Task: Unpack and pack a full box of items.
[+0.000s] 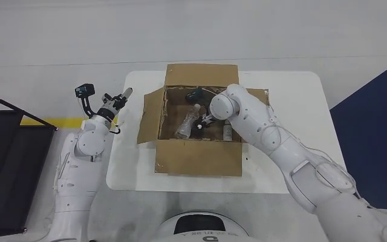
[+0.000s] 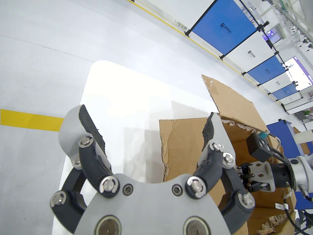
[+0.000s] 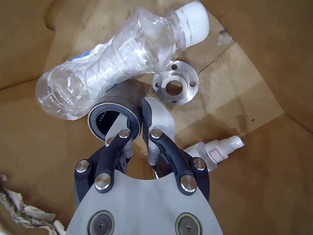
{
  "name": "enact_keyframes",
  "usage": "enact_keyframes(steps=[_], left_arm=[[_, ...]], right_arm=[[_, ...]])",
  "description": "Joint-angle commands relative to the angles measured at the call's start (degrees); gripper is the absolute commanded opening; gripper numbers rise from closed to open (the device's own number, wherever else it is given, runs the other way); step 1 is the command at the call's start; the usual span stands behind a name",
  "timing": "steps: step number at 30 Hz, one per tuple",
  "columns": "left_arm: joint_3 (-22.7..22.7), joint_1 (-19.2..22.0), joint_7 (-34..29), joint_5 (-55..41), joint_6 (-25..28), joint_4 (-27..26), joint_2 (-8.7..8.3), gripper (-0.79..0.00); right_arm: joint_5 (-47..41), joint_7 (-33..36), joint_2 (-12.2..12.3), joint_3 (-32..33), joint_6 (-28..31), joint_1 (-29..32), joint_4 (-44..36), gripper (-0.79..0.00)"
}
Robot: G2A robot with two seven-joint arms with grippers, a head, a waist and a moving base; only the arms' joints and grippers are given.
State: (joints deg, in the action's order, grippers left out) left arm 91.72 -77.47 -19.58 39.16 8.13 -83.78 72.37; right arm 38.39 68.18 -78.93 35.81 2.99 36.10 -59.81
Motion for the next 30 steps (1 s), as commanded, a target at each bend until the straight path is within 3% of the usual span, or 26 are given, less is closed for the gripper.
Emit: enact_keyframes(steps=[1, 6, 12, 16, 19, 25, 30], left_arm=[[0.00, 0.00, 0.00, 0.00, 0.00, 0.00, 0.00, 0.000], [0.00, 0.00, 0.00, 0.00, 0.00, 0.00, 0.00, 0.000], [0.00, 0.00, 0.00, 0.00, 0.00, 0.00, 0.00, 0.000], [0.00, 0.00, 0.00, 0.00, 0.00, 0.00, 0.00, 0.000], [0.00, 0.00, 0.00, 0.00, 0.00, 0.00, 0.00, 0.000], [0.00, 0.00, 0.00, 0.00, 0.00, 0.00, 0.00, 0.000], [0.00, 0.00, 0.00, 0.00, 0.00, 0.00, 0.00, 0.000]], right_arm=[[-0.54, -2.24, 0.95, 2.45, 1.77, 1.10, -1.72, -0.785], [-0.73, -5.90, 5.35, 12.51, 7.39, 8.66, -12.58, -0.785], [-6.95, -14.67, 11.63, 36.73, 18.31, 26.67, -30.84, -0.785], [-15.25, -21.48, 13.84, 51.97, 27.67, 39.17, -37.98, -0.785], [-19.82, -26.18, 14.63, 60.88, 30.10, 45.95, -39.38, -0.785], [-24.06, -33.25, 15.03, 69.59, 28.93, 53.37, -38.01, -0.785], [-27.61, -37.27, 15.00, 71.54, 30.76, 55.29, -35.25, -0.785]])
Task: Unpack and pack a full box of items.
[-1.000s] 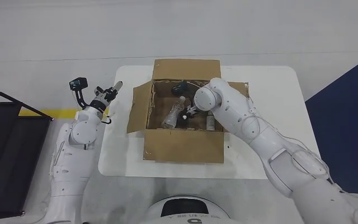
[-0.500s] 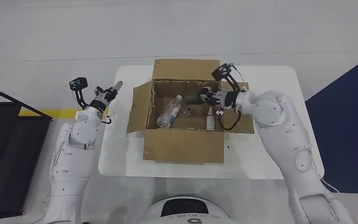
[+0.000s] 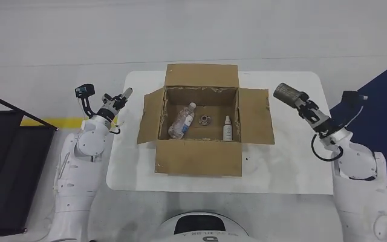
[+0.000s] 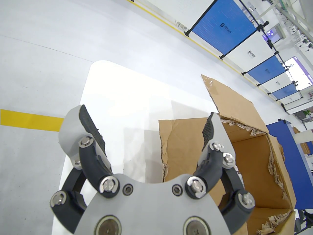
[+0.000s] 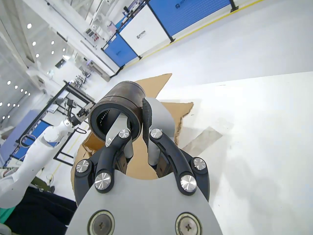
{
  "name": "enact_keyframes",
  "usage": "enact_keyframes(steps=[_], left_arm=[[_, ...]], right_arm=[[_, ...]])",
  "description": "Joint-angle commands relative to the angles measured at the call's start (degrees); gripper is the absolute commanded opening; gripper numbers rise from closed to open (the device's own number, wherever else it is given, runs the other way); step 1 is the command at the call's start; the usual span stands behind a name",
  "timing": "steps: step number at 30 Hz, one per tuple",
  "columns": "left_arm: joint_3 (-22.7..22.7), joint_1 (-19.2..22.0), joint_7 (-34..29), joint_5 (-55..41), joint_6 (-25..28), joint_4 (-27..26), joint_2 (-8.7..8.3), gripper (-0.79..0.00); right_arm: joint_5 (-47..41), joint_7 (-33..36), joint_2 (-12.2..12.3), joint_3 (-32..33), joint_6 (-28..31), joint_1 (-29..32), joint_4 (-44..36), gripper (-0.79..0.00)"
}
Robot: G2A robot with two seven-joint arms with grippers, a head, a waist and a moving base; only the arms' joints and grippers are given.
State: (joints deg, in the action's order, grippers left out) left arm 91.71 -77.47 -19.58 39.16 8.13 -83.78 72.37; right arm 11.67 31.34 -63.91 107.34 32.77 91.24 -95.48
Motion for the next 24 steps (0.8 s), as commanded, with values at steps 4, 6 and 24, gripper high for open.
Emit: enact_keyframes(steps=[4, 6, 24], left_arm=[[0.00, 0.00, 0.00, 0.00, 0.00, 0.00, 0.00, 0.000], [0.00, 0.00, 0.00, 0.00, 0.00, 0.00, 0.00, 0.000], [0.00, 0.00, 0.00, 0.00, 0.00, 0.00, 0.00, 0.000]], right_arm=[[-0.88, -0.43, -0.02, 0.01, 0.98, 0.15, 0.42, -0.785], [-0.88, -0.43, -0.02, 0.01, 0.98, 0.15, 0.42, -0.785], [11.92, -5.06, 1.31, 7.15, -3.82, -1.60, 8.01, -0.785]])
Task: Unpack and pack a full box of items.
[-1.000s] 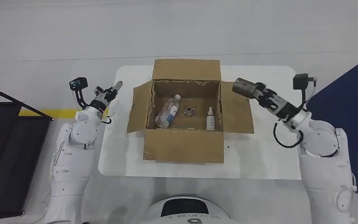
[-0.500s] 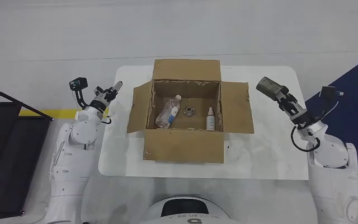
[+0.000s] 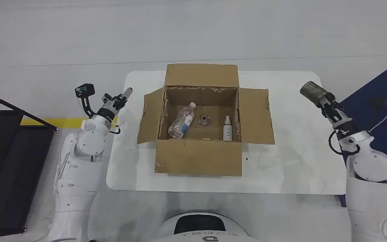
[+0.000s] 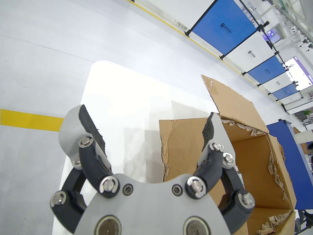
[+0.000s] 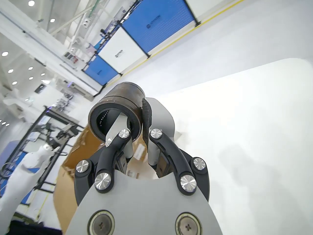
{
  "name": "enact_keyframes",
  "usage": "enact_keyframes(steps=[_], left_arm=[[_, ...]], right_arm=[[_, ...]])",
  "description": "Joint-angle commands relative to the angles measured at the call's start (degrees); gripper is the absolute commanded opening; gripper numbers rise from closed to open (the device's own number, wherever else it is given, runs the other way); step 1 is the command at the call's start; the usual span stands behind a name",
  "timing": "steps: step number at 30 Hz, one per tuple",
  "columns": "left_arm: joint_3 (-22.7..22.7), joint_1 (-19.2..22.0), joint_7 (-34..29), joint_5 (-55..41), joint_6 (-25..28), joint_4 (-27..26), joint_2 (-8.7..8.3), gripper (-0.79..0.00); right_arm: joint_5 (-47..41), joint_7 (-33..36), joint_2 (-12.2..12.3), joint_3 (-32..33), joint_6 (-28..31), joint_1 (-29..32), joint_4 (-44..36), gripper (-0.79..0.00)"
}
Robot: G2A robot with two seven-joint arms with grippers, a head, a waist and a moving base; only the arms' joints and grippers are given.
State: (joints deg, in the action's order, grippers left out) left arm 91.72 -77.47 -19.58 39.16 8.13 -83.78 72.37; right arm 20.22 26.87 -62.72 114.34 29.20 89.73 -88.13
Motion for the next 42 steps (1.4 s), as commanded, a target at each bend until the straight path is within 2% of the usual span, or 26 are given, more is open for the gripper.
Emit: enact_keyframes(steps=[1, 10, 18, 30, 36, 42], left_arm=[[0.00, 0.00, 0.00, 0.00, 0.00, 0.00, 0.00, 0.000], [0.00, 0.00, 0.00, 0.00, 0.00, 0.00, 0.00, 0.000], [0.00, 0.00, 0.00, 0.00, 0.00, 0.00, 0.00, 0.000], [0.00, 0.00, 0.00, 0.00, 0.00, 0.00, 0.00, 0.000], [0.00, 0.00, 0.00, 0.00, 0.00, 0.00, 0.00, 0.000], [0.00, 0.00, 0.00, 0.00, 0.00, 0.00, 0.00, 0.000]], right_arm=[[5.62, -1.03, 0.25, 0.40, -1.07, -0.27, 1.28, -0.785], [27.09, 0.43, 1.17, -2.49, -10.22, -2.02, 5.00, -0.785], [30.97, 11.61, 2.15, -3.06, -17.41, -8.01, 11.04, -0.785], [35.27, 18.38, 3.28, -3.65, -16.55, -8.99, 10.08, -0.785], [38.01, 18.97, 3.78, -3.89, -11.19, -5.42, 5.47, -0.785], [42.85, 16.38, 3.95, -6.10, -6.41, -0.98, 0.27, -0.785]])
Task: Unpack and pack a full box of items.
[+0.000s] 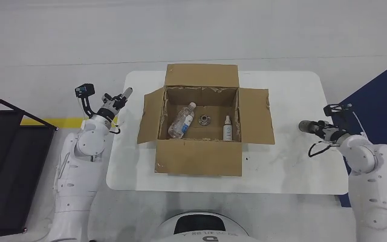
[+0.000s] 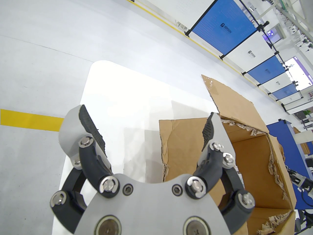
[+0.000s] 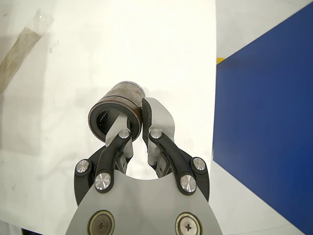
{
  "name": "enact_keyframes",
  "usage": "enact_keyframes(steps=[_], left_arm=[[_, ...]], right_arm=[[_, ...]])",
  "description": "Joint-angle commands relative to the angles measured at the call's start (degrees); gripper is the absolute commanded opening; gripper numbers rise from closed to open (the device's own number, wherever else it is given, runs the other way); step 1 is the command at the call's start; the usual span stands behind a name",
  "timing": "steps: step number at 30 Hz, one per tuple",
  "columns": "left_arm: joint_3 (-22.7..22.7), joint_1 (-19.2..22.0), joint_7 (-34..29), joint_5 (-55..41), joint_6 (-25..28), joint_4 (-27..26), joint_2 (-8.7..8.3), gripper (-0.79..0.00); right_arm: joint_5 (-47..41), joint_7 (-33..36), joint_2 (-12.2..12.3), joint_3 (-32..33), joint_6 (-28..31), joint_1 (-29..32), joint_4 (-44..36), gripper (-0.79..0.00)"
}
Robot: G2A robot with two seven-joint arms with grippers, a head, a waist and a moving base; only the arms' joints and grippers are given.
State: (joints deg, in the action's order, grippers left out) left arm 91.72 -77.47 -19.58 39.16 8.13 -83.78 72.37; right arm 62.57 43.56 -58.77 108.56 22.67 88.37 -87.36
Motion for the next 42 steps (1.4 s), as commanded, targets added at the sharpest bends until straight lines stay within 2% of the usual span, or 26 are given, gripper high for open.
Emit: enact_keyframes(steps=[1, 14, 28, 29, 31, 32, 38, 42], left_arm=[[0.00, 0.00, 0.00, 0.00, 0.00, 0.00, 0.00, 0.000], [0.00, 0.00, 0.00, 0.00, 0.00, 0.00, 0.00, 0.000], [0.00, 0.00, 0.00, 0.00, 0.00, 0.00, 0.00, 0.000], [0.00, 0.00, 0.00, 0.00, 0.00, 0.00, 0.00, 0.000], [0.00, 0.00, 0.00, 0.00, 0.00, 0.00, 0.00, 0.000], [0.00, 0.00, 0.00, 0.00, 0.00, 0.00, 0.00, 0.000], [0.00, 0.00, 0.00, 0.00, 0.00, 0.00, 0.00, 0.000], [0.00, 0.00, 0.00, 0.00, 0.00, 0.00, 0.00, 0.000]], right_arm=[[0.77, -0.52, -0.02, -0.71, -0.03, 0.61, -0.88, -0.785], [1.32, 2.59, 0.13, -4.34, -2.64, -3.36, 0.81, -0.785], [2.20, 4.71, 0.40, -6.59, -3.60, -4.75, 1.54, -0.785], [2.07, 4.76, 0.41, -6.67, -3.84, -4.82, 1.58, -0.776], [1.88, 4.74, 0.42, -6.73, -4.38, -4.90, 1.55, -0.557], [2.01, 4.72, 0.44, -6.72, -4.64, -4.87, 1.43, -0.529], [1.40, 4.02, 0.54, -5.86, -5.77, -3.75, 0.12, -0.459], [0.83, 3.42, 0.62, -4.92, -6.46, -2.73, -0.86, -0.440]])
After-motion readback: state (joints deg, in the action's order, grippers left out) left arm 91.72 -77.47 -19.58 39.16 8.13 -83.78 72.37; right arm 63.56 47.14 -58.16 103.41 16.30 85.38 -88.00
